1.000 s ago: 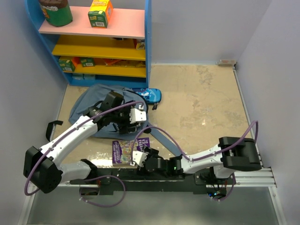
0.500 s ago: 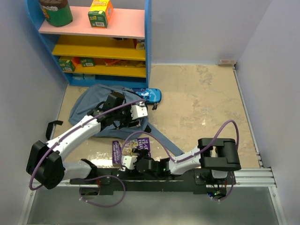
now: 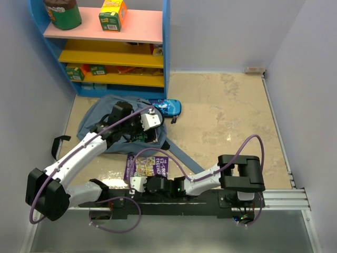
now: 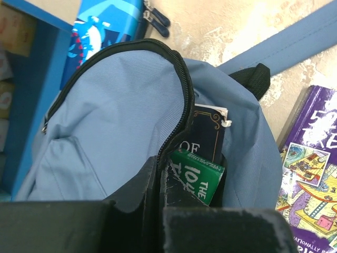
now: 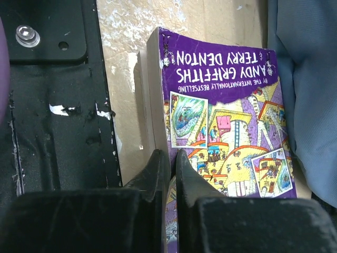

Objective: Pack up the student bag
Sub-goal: Pick up the book from the center of the board.

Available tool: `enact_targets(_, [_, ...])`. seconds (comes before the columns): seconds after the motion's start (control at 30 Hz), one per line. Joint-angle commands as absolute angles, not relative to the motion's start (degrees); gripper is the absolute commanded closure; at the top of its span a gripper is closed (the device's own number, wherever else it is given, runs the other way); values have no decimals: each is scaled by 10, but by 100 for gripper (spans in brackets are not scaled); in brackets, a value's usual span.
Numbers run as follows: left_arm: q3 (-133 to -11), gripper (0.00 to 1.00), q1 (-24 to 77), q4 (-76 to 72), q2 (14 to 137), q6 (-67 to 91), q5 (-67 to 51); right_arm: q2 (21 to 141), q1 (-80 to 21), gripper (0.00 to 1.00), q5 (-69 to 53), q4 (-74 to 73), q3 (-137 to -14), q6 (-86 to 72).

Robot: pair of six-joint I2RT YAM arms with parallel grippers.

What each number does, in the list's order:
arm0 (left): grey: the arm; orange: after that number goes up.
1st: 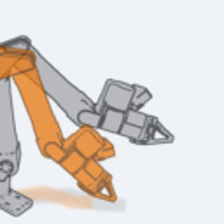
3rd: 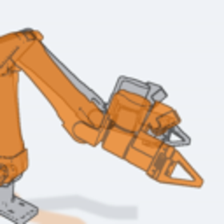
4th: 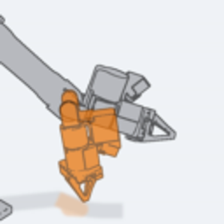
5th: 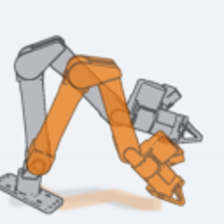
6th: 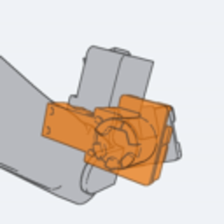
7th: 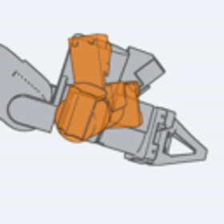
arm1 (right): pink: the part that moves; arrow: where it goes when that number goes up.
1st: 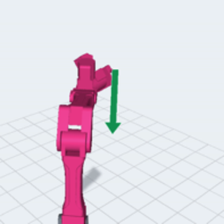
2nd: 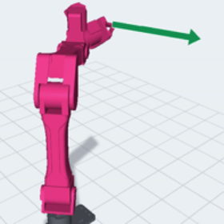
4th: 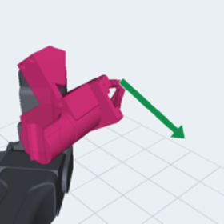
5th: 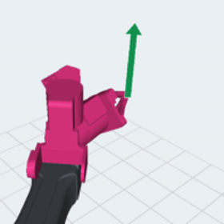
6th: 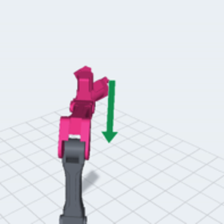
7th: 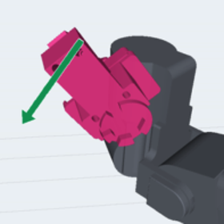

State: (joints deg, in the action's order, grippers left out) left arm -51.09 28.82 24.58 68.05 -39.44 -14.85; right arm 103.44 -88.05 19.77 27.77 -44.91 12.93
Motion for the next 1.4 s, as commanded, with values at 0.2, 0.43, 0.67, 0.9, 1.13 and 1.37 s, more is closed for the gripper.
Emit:
enact_targets(0.2, [-561, 100, 209, 231, 646, -341, -116, 884, -897, 100, 345, 187, -430, 102])
enact_targets(0.43, [-579, 100, 176, 237, 641, -308, -110, 713, -940, 100, 491, 131, -438, 91])
enact_targets(0.67, [-568, 100, 171, 256, 593, -292, -99, 621, -938, 100, 566, 125, -436, 143])
enact_targets(0.9, [-537, 100, 171, 291, 518, -265, -136, 628, -882, 100, 496, 202, -459, 222])
enact_targets(1.13, [-498, 100, 171, 297, 426, -243, -141, 676, -819, 100, 388, 265, -480, 237])
enact_targets(1.37, [-495, 100, 171, 309, 403, -236, -129, 768, -811, 100, 319, 315, -521, 246])
